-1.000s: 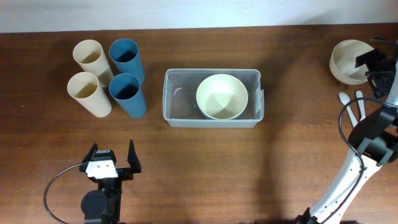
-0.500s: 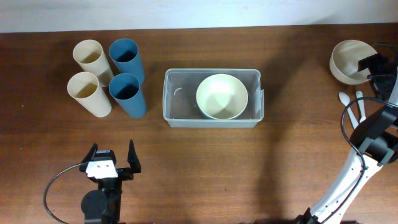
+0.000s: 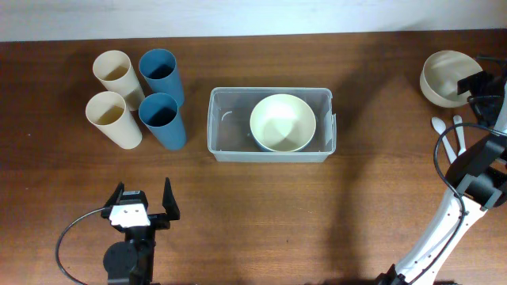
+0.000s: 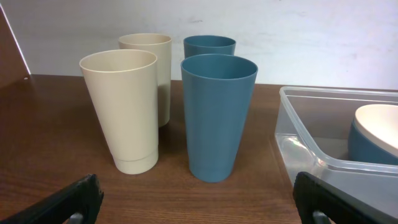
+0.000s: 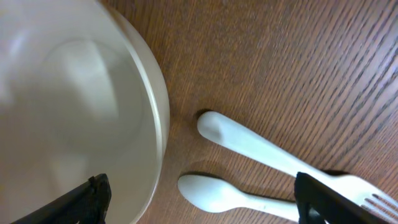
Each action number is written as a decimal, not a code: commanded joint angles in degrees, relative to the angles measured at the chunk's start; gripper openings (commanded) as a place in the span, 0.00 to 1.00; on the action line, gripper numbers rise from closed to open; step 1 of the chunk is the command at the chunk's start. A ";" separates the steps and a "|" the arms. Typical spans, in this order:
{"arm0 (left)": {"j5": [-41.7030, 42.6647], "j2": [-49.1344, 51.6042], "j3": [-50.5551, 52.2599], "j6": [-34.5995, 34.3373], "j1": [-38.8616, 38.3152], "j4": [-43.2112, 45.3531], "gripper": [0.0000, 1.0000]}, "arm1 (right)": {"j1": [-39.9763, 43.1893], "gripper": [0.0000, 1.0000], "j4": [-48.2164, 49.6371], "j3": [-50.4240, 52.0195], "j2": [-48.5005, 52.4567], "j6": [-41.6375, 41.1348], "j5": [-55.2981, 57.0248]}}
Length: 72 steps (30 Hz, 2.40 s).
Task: Pack container
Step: 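Move the right gripper to the rim of the other beige bowl, then lift the second beige bowl and lower it into the stacked bowls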
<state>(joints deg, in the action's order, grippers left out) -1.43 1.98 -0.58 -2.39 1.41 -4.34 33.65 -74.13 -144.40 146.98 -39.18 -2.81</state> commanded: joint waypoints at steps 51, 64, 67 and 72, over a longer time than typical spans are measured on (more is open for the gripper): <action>0.83 -0.04 0.07 0.52 -0.13 -0.44 1.00 | -0.15 0.04 2.08 1.07 -0.79 4.02 -13.40; 0.83 -0.04 0.07 0.52 -0.13 -0.44 1.00 | -7.58 0.04 -23.21 -32.48 -14.56 17.16 -28.20; 0.81 -0.04 0.07 0.52 -0.13 -0.44 1.00 | -12.63 0.04 -23.21 -32.50 -19.21 17.66 -28.55; 0.83 -0.04 0.07 0.52 -0.13 -0.44 1.00 | -21.53 0.04 -23.21 -31.50 -24.81 17.88 -28.02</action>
<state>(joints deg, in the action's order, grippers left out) -1.43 1.98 -0.58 -2.37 1.41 -4.34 16.64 -96.97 -176.44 125.01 -23.29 -29.21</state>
